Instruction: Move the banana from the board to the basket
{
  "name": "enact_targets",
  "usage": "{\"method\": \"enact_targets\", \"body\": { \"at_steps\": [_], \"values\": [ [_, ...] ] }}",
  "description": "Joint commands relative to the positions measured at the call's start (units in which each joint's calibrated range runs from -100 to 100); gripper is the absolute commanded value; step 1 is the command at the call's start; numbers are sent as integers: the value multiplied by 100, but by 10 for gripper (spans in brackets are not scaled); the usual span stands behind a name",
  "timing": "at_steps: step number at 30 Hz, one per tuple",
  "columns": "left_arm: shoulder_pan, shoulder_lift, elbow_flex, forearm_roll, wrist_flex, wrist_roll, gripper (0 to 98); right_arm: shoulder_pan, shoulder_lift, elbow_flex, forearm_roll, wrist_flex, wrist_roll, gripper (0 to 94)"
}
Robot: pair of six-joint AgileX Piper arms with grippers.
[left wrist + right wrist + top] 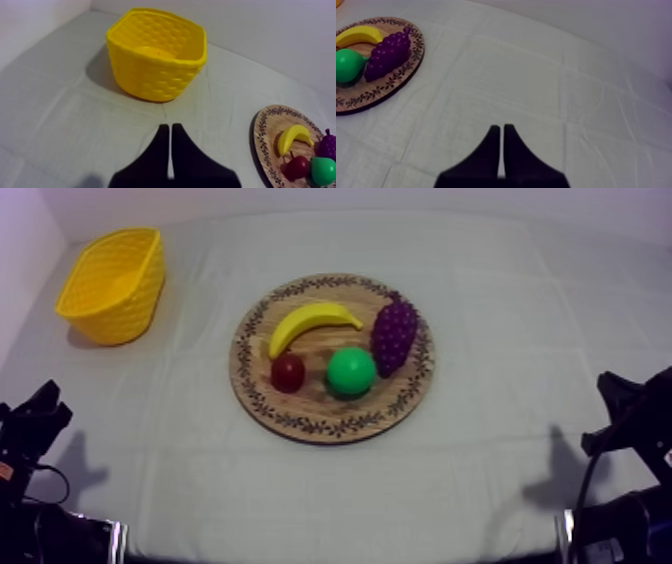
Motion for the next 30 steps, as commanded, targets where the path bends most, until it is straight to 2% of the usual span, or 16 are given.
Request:
{"method": "enact_targets", "body": {
  "at_steps": [1, 24, 30],
  "values": [
    [316, -4, -100, -11, 339, -429, 2, -1, -3, -5, 1, 1, 2, 6],
    [350, -1, -91, -19, 254, -439, 0, -1, -3, -5, 1, 1, 2, 6],
    [380, 259, -528, -22, 193, -496, 0, -1, -3, -5, 1, 1, 2, 6]
  ]
}}
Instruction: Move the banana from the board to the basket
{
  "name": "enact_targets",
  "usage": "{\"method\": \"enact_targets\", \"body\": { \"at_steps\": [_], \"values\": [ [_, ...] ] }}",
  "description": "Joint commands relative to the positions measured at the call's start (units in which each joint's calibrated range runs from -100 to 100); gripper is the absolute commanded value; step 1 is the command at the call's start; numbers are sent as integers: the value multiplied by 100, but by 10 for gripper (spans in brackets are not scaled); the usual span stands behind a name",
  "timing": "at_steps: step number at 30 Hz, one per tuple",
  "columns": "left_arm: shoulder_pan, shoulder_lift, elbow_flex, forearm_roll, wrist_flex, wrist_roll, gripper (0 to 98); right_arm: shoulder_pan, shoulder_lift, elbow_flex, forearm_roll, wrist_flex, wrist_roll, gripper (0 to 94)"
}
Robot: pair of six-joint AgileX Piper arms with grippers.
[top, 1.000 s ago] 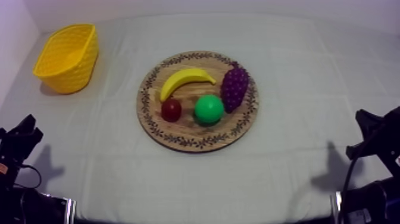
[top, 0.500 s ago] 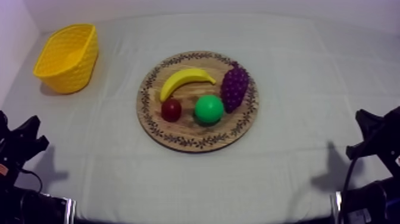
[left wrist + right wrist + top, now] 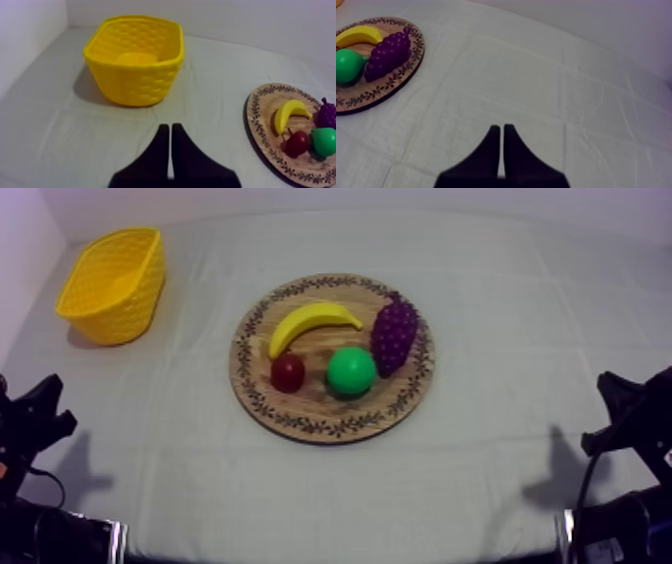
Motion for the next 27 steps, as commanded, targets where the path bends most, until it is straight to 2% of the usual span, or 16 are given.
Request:
{"method": "enact_targets", "body": {
  "at_steps": [1, 6, 16, 27],
  "values": [
    [15, 174, -271, -3, -1, -21, 0, -1, -3, -5, 1, 1, 2, 6],
    [51, 870, -1123, 12, 133, -135, 0, -1, -3, -5, 1, 1, 2, 6],
    [129, 2855, -3575, 85, 940, -551, 0, -1, -3, -5, 1, 1, 2, 6],
    [477, 5237, -6006, 115, 1689, -911, 0, -1, -3, -5, 1, 1, 2, 6]
  ]
}}
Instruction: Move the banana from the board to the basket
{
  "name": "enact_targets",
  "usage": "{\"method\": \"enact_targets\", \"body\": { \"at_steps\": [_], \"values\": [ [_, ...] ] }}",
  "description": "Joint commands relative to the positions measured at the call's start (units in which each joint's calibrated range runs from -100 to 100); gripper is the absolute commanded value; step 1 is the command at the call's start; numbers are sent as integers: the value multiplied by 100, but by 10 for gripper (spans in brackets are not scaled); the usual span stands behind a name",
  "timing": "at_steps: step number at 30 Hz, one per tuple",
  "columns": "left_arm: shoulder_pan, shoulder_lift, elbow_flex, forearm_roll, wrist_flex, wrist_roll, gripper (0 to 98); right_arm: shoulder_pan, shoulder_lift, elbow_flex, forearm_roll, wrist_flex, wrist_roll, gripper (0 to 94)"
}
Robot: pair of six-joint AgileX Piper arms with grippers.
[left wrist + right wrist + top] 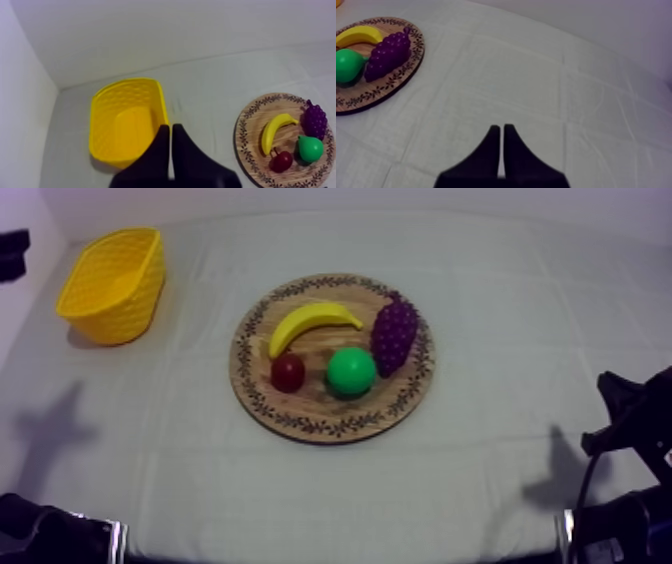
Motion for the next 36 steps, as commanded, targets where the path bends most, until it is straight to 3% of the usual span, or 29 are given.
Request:
{"method": "enact_targets", "body": {
  "at_steps": [1, 18, 36],
  "values": [
    [93, 867, -848, 3, 98, -46, 0, -1, -3, -5, 1, 1, 2, 6],
    [1040, 3538, -3115, 27, 889, -421, 0, -1, -3, -5, 1, 1, 2, 6],
    [1949, 5337, -3892, 145, 1240, -540, 0, -1, -3, -5, 1, 1, 2, 6]
  ]
}}
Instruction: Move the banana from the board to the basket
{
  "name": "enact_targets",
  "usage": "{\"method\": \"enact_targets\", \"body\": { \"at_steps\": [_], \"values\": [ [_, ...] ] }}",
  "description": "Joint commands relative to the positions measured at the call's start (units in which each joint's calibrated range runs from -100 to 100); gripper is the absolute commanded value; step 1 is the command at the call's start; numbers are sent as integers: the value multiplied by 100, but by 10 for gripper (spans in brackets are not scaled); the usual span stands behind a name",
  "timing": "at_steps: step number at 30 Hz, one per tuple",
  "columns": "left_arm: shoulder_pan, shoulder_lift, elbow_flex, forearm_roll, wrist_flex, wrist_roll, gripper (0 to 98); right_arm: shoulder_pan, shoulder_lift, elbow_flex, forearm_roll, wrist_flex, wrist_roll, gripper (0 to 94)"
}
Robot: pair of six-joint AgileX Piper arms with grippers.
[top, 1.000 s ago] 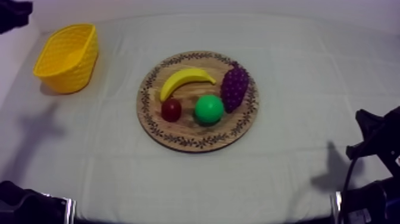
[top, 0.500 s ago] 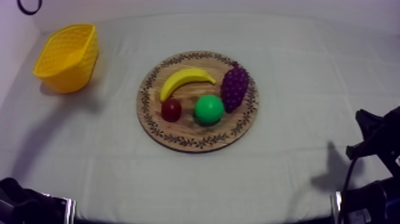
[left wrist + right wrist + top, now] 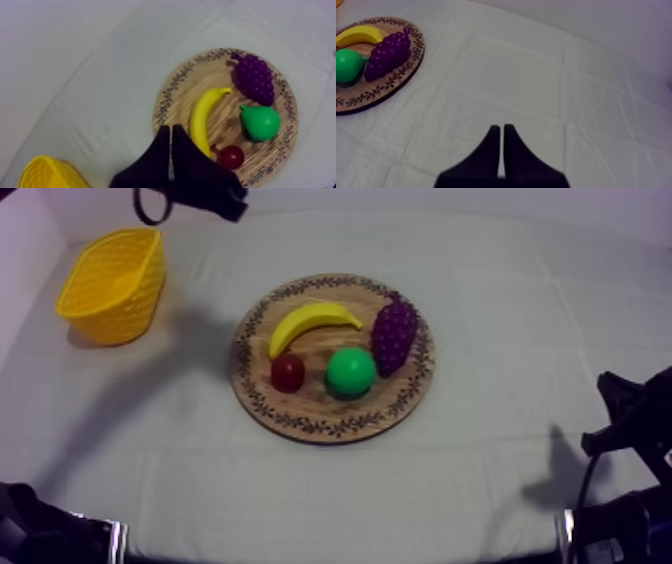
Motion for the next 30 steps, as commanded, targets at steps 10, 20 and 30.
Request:
{"method": "enact_targets", "body": {
  "at_steps": [10, 20, 30],
  "values": [
    [229, 339, 134, 45, 80, -13, 2, -1, -3, -5, 1, -9, 2, 6],
    [358, 590, 134, 2, 177, -28, 316, -1, -3, -5, 1, -9, 2, 6],
    [357, 691, -173, -76, 451, -93, 755, -1, -3, -5, 1, -9, 2, 6]
  ]
}}
